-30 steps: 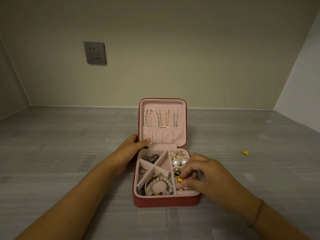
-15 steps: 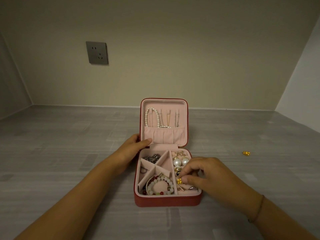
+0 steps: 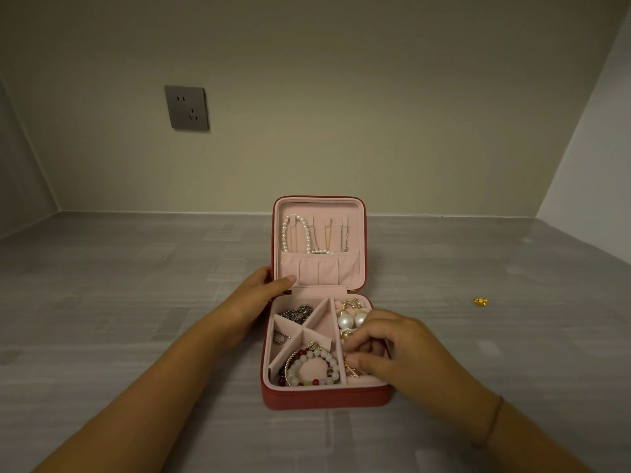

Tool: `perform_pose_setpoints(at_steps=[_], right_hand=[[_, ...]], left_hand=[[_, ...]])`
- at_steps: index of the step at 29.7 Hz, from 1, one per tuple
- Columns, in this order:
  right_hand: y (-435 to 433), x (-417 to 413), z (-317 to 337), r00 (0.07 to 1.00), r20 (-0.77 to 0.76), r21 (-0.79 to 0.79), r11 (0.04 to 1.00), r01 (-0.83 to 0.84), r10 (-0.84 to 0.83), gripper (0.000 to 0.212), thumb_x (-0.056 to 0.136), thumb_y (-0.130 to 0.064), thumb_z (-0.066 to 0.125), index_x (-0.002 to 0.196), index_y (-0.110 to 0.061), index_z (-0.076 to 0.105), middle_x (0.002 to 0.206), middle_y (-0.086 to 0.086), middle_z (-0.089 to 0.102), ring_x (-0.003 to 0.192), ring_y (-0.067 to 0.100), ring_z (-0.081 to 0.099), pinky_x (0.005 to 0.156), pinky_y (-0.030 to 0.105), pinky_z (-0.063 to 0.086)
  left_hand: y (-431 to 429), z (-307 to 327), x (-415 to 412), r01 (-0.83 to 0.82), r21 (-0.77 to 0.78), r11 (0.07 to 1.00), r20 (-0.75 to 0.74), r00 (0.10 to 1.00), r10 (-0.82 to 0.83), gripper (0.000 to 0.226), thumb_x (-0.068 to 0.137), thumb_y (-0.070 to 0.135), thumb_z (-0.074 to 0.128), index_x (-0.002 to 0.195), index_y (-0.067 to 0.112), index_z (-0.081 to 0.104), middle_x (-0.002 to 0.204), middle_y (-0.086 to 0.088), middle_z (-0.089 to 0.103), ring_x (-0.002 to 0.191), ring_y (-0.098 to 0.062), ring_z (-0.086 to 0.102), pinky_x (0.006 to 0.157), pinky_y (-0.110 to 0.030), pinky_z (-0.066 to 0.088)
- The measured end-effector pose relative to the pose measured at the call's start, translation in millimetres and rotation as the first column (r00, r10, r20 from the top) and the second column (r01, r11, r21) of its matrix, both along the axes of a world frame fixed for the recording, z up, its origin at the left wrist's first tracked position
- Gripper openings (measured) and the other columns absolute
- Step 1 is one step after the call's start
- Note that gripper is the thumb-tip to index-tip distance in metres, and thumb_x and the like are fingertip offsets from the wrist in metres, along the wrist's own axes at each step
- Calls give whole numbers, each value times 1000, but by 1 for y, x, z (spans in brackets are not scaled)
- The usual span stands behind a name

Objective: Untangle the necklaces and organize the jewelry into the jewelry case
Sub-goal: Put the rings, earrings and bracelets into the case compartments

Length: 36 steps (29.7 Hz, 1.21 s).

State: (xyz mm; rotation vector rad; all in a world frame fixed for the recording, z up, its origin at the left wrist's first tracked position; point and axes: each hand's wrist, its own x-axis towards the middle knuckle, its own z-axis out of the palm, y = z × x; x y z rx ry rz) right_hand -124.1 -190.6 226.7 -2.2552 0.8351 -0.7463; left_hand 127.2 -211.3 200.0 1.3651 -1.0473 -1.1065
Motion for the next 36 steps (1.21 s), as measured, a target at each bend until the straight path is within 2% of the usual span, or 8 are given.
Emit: perform_pose_setpoints(at_steps=[2,5,8,11,17,25,30,36], right_hand=[[-10,-11,6,989,128,40,997,67,-72,20,73,-8,77,87,-21,73,77,-3,62,67,2,53,63,10,41],[-52,-46,19,914,183,-162,906,392,-362,18,75,-5,75,89,-15,72,83,4,64,69,8,55,65,9,39],[-100,-93,15,775,-23,-207,761,615,-632,25,78,-13,75,101,-12,69,104,10,57,80,17,53,76,21,38],[-123,-123,-9,700,-217,-135,732,668,-680,38,76,-19,77,111,-12,65,116,14,51,99,27,55,88,30,39],[-129,-130,-29,753,-117,-126,762,635,-647,18,75,-8,76,93,-6,72,86,7,58,68,9,50,68,18,32],[-126,-122,-25,795,-103,-164,799,579,-598,8,84,-10,67,78,-14,65,85,2,54,70,6,49,65,17,34],[-79,-82,-7,917,184,350,896,275,-354,12,86,1,61,81,-6,69,61,8,66,58,21,58,54,18,50],[-13,-38,6,956,252,354,934,51,-148,13,81,1,66,81,-11,71,61,6,68,55,12,63,57,20,51]], left_hand=[[0,0,1,3,0,1000,-1,1000,-3,49,86,31,65,131,18,49,118,-5,67,107,-23,65,97,-47,49],[-1,-1,1,4,1,1000,-20,1000,-4,52,85,31,66,132,17,48,118,-6,67,107,-25,65,97,-48,49],[-1,-1,0,-2,4,1000,-12,1000,2,50,86,31,65,131,18,48,118,-5,66,106,-25,65,97,-47,50],[-2,-1,0,-9,8,1000,-13,1000,9,51,85,32,65,130,19,48,118,-6,66,107,-25,65,97,-48,50],[-3,-3,1,-4,-9,1000,-13,1000,4,51,80,34,68,126,18,51,118,-7,66,107,-26,65,97,-49,49],[-3,-2,-1,-2,-5,1000,-23,1000,2,40,85,30,65,121,21,53,117,-6,67,107,-26,64,98,-48,49],[-3,0,-1,-8,-8,1000,-22,1000,7,42,86,29,65,124,19,52,117,-6,67,107,-25,65,97,-48,49],[-3,1,-1,-12,-9,1000,-27,1000,12,41,88,27,64,126,17,52,115,-6,69,105,-24,66,95,-45,51]])
